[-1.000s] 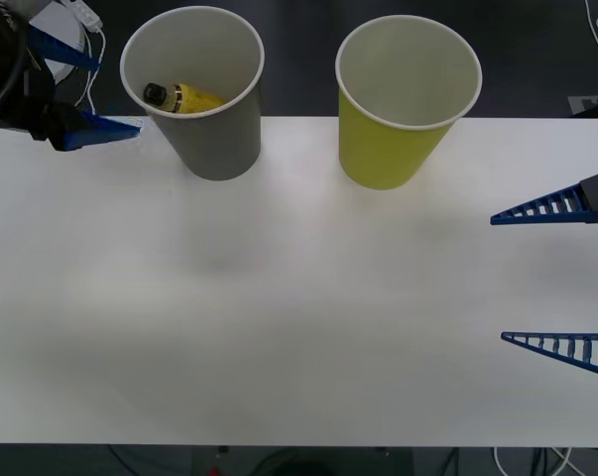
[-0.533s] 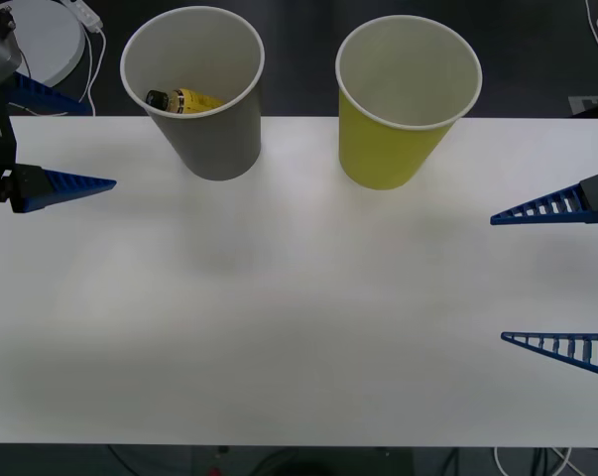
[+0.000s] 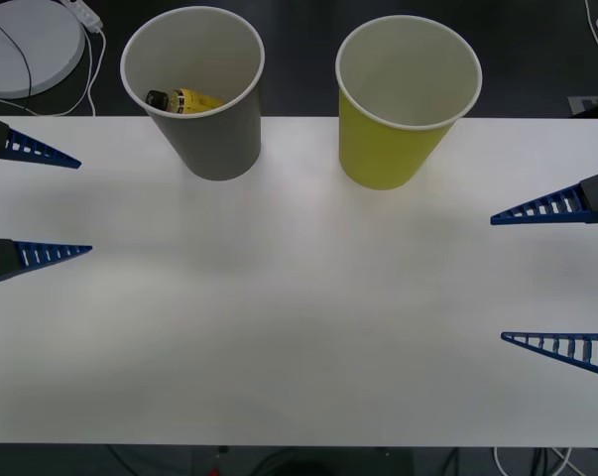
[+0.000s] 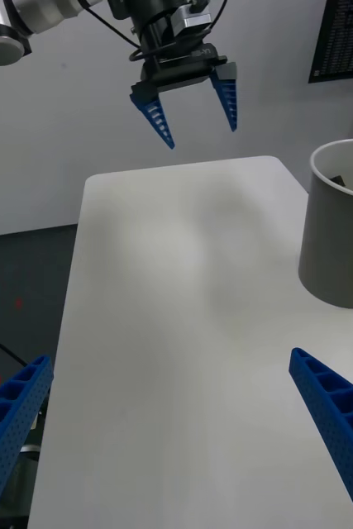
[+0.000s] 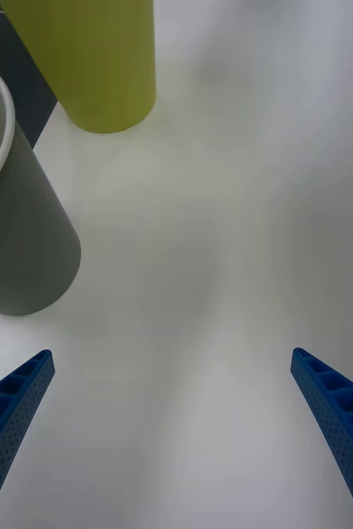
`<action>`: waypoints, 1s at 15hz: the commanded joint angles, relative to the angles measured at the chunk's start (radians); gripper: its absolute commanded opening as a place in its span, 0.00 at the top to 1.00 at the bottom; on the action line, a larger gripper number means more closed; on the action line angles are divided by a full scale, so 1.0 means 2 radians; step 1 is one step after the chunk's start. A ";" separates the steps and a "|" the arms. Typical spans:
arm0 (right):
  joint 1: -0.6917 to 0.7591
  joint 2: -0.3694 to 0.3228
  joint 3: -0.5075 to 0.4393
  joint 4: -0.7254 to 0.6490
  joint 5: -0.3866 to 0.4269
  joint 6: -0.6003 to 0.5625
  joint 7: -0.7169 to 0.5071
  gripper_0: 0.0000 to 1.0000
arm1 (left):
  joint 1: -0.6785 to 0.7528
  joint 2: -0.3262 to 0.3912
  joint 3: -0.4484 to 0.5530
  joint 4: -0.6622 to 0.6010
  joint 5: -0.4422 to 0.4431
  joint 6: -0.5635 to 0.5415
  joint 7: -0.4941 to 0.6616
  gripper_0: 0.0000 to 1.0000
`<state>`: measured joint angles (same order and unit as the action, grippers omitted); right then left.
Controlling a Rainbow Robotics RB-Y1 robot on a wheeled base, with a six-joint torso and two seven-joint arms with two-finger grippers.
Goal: Put the can into the green bin and the plastic bottle into the gray bin
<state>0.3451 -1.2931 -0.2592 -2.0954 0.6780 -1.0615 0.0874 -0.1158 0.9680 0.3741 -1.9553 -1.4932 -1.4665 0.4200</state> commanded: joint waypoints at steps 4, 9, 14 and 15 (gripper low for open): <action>0.000 0.000 0.000 0.000 0.000 0.000 0.000 0.00 | 0.071 0.002 0.038 -0.035 0.037 -0.021 -0.047 0.00; 0.000 0.000 0.000 0.000 0.000 0.000 0.000 0.00 | 0.095 0.002 0.068 -0.036 0.089 -0.052 -0.057 0.00; 0.000 0.000 0.000 0.000 0.000 0.000 0.000 0.00 | 0.108 0.002 0.068 -0.036 0.108 -0.052 -0.070 0.00; 0.000 0.000 0.000 0.000 0.000 0.000 0.000 0.00 | 0.109 0.002 0.068 -0.036 0.108 -0.052 -0.071 0.00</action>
<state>0.3451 -1.2931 -0.2592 -2.0954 0.6780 -1.0615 0.0874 0.1002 0.9726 0.5093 -2.0281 -1.2780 -1.5706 0.2803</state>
